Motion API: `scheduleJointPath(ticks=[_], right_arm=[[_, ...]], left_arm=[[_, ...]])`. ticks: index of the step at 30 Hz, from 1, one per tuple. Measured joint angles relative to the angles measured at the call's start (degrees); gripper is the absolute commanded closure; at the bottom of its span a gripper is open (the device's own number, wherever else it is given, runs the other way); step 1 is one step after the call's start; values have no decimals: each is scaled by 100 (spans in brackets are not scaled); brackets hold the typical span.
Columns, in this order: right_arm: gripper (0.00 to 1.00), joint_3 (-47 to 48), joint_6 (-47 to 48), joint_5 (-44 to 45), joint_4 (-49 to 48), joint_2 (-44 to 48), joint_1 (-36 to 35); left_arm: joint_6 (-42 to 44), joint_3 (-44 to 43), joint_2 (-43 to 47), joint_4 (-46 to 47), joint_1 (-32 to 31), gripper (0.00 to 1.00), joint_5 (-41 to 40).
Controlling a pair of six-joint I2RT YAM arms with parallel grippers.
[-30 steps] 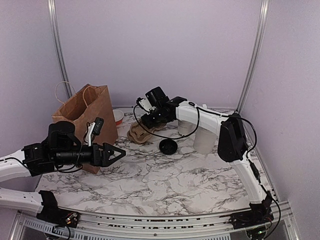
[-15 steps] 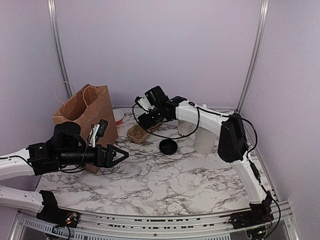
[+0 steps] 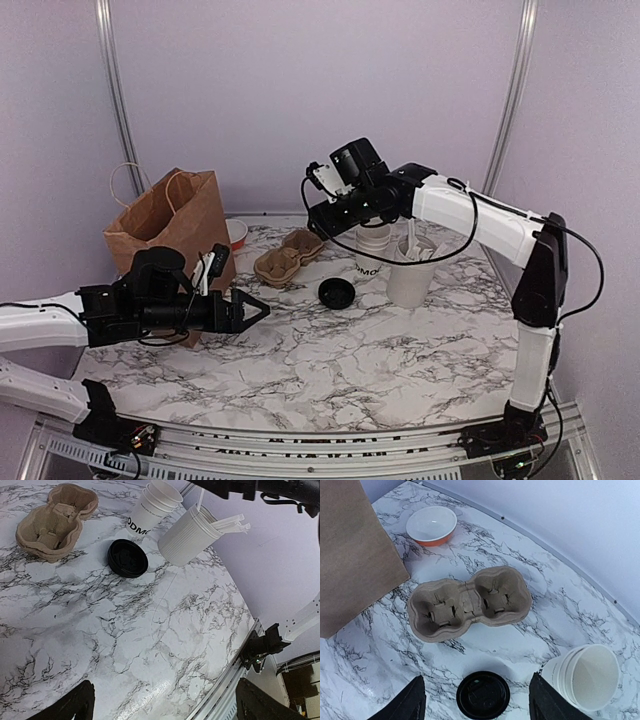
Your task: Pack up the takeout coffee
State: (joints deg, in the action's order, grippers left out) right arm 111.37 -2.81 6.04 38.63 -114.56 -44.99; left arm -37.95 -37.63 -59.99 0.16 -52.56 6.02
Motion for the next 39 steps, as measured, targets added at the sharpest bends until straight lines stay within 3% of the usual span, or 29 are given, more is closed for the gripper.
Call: scheduleJointPath(ticks=[10, 18, 25, 39], right_arm=[[34, -1528, -341, 203, 142, 1587, 0], [37, -2756, -817, -214, -55, 2426, 0], [37, -3576, -1307, -402, -575, 2240, 0], [37, -4087, -1873, 426, -1661, 1563, 411]], left_arm=[[-212, -114, -693, 219, 0, 1, -114], [-262, -275, -824, 291, 0, 1, -188], [-315, -428, -890, 308, 0, 1, -249], [-323, -444, -859, 299, 0, 1, -352]])
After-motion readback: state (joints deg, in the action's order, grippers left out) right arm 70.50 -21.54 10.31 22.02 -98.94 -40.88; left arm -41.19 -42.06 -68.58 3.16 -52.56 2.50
